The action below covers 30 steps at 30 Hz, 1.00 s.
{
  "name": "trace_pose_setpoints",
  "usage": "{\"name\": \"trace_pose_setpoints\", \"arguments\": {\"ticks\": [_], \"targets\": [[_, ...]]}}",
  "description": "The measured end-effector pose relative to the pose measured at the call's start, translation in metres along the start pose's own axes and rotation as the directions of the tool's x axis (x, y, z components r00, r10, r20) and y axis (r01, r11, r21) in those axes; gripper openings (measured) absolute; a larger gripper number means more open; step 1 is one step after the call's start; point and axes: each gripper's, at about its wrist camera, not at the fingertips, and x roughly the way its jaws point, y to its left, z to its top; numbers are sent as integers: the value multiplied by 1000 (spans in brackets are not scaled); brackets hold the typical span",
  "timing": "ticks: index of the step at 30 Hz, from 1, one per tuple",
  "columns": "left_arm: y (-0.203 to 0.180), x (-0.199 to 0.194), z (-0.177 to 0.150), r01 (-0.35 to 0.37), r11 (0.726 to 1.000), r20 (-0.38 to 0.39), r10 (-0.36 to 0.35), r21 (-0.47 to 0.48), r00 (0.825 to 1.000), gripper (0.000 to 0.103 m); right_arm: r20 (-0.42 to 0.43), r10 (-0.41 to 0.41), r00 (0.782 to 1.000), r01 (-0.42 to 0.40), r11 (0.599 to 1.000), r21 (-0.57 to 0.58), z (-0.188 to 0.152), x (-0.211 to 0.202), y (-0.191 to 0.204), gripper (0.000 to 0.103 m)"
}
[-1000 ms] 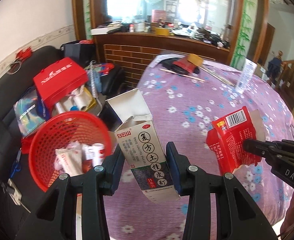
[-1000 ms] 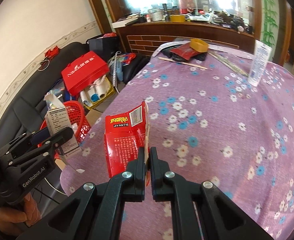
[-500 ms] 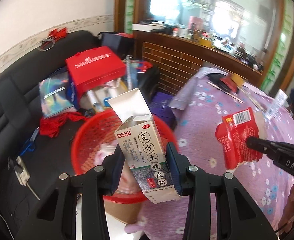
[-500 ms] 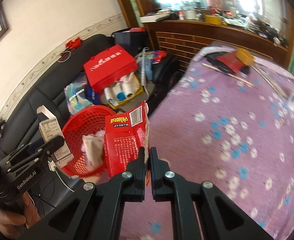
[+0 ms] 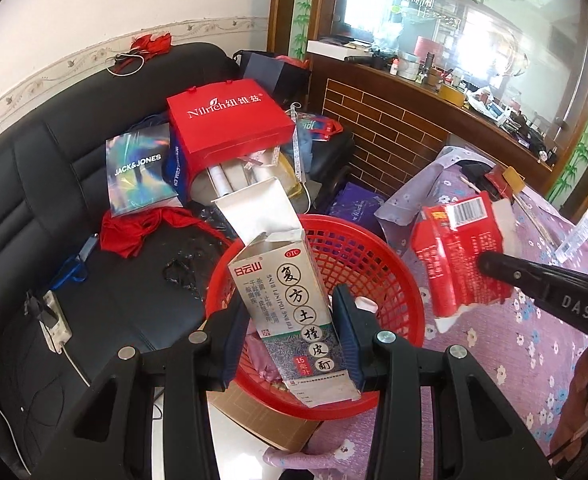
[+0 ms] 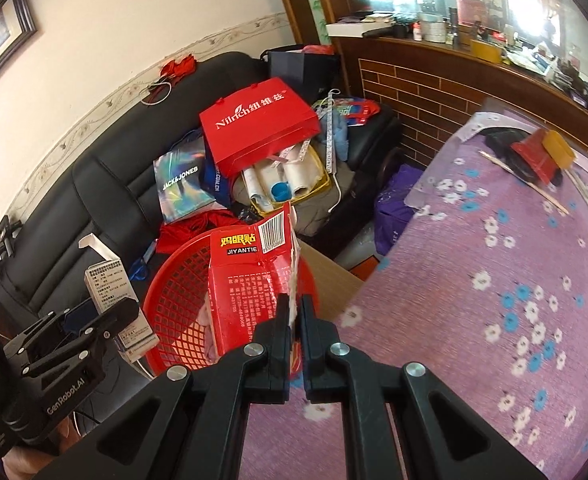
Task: Collect trash
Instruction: 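Open both grippers over the wastebasket to drop the two boxes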
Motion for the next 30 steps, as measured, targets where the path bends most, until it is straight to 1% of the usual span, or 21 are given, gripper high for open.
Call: {"name": "trace_pose_setpoints", "arguments": {"ticks": [5,11,15,19,20,21,22,23,24,25,26,28,30], "targets": [[2,6,0,13,1000,-13,-13,-4,1000,40,-19,-18,1000,17,999,-34,4,16,11,6],[6,15,-2,23,1000,-32,-23,-9,999,40,-45,-33,998,31,998,-46,4,35,18,6],[6,22,-4,31,1000,-44,-31,1,999,41,-58,-49,997,45,997,-60,4,44,21,6],[5,34,-5,35,999,-61,-34,14,998,41,-74,-67,995,62,996,-70,6,62,23,7],[4,38,-6,39,999,-70,-37,22,997,41,-92,-60,994,54,996,-74,7,68,23,11],[3,42,-7,44,999,-81,-41,28,996,43,-102,-59,993,52,996,-74,7,71,22,16],[3,47,-8,50,998,-94,-47,30,995,47,-112,-62,992,53,996,-75,8,74,22,34],[4,49,-9,43,999,-100,-40,25,994,60,-107,-52,993,44,996,-77,8,72,21,44],[6,50,-10,26,1000,-101,-24,17,995,65,-99,-48,994,40,996,-79,8,69,20,44],[8,50,-11,20,1000,-99,-19,6,995,65,-80,-55,995,48,995,-84,7,62,19,44],[10,49,-13,31,999,-98,-32,-4,995,65,-68,-65,996,59,994,-87,6,56,19,44],[12,46,-15,29,999,-88,-30,-15,996,67,-50,-73,996,69,994,-88,3,44,18,44],[13,41,-16,8,1000,-61,-9,-24,998,78,-42,-97,994,93,992,-86,-2,36,15,49]]}}
